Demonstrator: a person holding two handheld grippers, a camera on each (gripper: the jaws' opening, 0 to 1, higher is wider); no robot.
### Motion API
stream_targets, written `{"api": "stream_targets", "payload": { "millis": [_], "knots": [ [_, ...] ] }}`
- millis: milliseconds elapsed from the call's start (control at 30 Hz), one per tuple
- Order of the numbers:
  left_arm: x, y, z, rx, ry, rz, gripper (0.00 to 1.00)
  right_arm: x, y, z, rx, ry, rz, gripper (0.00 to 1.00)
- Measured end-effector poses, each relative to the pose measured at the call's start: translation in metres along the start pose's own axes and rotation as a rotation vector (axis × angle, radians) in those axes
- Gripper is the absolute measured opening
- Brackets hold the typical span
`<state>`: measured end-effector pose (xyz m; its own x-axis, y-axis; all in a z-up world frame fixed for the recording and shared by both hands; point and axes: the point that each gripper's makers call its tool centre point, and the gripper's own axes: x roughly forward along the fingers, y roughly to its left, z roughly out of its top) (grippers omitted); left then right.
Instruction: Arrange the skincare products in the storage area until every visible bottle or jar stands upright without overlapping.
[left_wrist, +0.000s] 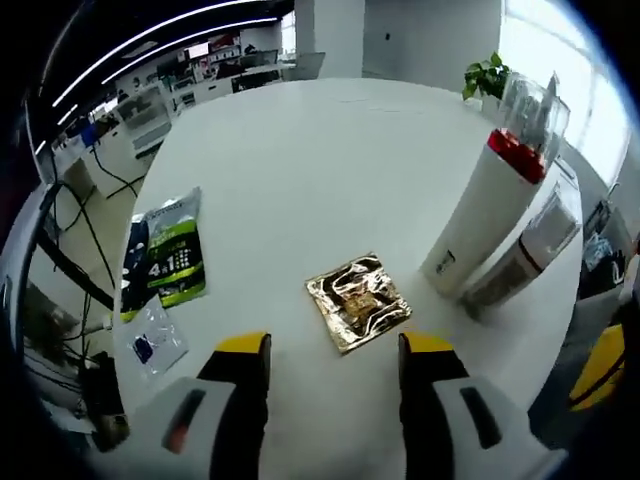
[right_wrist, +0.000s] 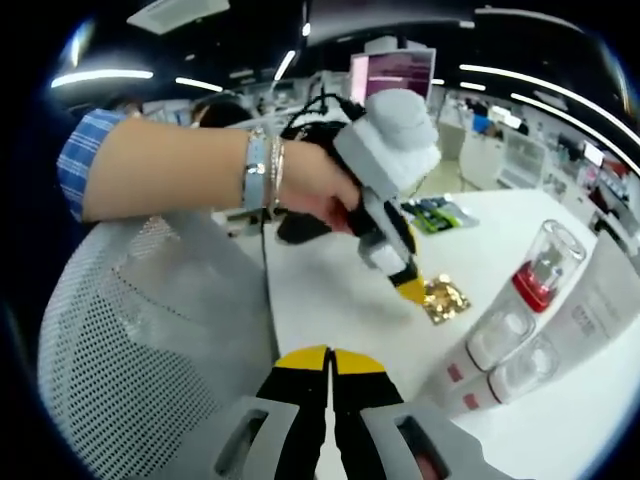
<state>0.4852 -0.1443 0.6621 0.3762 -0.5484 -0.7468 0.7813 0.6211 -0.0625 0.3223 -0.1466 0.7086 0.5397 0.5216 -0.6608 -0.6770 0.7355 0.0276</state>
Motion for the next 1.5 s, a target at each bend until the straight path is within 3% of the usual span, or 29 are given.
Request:
{"api": "stream_targets", "payload": {
  "millis": [267,567,700,800,867,1000,1500],
  "knots": [
    [-0.017,0.024,0.015,-0.042,-0.056,0.092,0.60,-0.001,-0.002,0.002,0.003,-0.011,-0.007,0.00],
    [-0.035,0.024,0.041,-0.043,-0.166,0.145,0.66,-0.003,-0.006,0.003,-0.026,-0.023,-0.024,0.00],
    [-0.044,0.039,0.047,-0.107,-0.218,0.193,0.68,-0.004,-0.009,0.007,-0.050,-0.040,-0.048,0.00],
    [-0.047,0.060,0.042,-0.111,-0.213,0.285,0.68,-0.004,-0.011,0.007,-0.061,-0.043,-0.056,0.00],
    [-0.047,0.070,0.036,-0.156,-0.193,0.325,0.68,-0.003,-0.012,0.006,-0.071,-0.042,-0.057,0.00],
    [-0.049,0.080,0.033,-0.223,-0.205,0.344,0.69,-0.004,-0.011,0.008,-0.123,-0.044,-0.064,0.00],
    [-0.049,0.103,0.024,-0.295,-0.191,0.454,0.74,-0.004,-0.009,0.009,-0.232,-0.041,-0.066,0.00]
  ]
}}
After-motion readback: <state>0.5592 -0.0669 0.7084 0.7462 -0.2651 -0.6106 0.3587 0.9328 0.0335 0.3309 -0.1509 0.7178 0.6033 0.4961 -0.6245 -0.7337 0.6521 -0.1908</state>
